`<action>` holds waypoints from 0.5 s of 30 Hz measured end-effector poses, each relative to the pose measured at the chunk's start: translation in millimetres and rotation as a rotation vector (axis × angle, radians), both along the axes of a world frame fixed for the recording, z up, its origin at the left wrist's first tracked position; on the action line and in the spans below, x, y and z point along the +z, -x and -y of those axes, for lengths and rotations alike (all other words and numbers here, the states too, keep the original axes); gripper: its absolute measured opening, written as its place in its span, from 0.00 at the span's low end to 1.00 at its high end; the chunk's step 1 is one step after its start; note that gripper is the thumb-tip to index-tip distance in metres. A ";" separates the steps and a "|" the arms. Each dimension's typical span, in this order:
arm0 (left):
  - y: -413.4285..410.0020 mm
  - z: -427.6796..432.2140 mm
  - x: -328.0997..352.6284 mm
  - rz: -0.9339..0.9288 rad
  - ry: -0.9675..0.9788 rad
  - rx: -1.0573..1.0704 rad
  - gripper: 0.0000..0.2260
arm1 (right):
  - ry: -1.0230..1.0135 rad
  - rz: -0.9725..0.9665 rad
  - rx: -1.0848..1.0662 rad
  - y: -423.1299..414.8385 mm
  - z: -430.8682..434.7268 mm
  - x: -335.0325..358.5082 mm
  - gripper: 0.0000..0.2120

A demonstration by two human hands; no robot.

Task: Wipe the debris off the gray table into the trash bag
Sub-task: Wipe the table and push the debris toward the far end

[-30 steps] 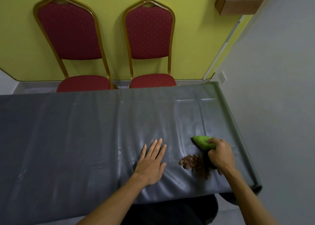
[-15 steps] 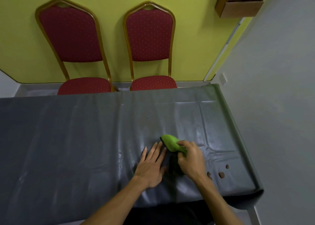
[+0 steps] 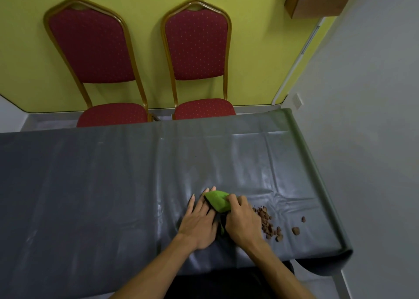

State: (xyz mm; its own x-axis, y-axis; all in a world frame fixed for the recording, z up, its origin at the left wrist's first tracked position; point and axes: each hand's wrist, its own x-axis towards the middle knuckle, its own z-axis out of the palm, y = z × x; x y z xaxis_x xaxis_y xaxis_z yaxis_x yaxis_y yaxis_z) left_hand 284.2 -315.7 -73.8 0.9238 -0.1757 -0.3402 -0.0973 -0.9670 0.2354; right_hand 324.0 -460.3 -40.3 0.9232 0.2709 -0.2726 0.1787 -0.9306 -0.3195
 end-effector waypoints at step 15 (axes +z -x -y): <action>1.2 0.1 -6.5 0.009 -0.028 0.027 0.31 | 0.036 0.014 -0.149 -25.9 44.2 18.3 0.13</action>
